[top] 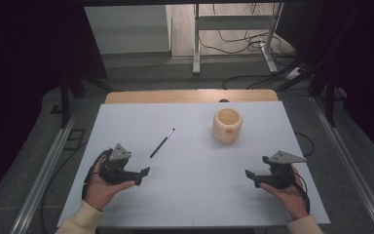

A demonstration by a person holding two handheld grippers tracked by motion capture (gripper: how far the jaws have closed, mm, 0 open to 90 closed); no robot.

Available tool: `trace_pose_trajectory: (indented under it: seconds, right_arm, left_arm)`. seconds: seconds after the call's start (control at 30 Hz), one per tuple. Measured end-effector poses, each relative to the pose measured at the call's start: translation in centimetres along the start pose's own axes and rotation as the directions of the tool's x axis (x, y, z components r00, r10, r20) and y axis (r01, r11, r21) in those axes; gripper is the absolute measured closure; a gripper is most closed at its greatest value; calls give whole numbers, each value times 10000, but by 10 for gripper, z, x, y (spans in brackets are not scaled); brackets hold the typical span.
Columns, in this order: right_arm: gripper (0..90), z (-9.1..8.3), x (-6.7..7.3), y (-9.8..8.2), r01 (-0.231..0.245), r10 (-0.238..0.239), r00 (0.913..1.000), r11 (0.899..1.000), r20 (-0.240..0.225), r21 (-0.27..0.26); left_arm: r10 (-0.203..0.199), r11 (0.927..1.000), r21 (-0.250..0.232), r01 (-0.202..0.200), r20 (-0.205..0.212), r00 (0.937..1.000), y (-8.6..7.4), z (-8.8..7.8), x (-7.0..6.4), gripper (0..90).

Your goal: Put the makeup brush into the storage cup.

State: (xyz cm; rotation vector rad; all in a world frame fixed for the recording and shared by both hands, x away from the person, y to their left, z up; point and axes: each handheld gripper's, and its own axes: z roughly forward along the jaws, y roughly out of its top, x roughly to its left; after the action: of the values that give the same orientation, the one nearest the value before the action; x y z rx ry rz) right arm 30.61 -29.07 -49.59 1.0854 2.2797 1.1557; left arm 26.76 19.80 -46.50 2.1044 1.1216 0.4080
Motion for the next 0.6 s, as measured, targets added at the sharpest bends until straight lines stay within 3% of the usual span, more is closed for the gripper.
trace_pose_trajectory:
  seconds: [0.6]
  right_arm:
    - [126, -1, 3, -1, 103, -103, 9999, 9999, -72, 25]
  left_arm:
    - [240, 9989, 396, -242, 51, 9997, 33, 19, 4, 129]
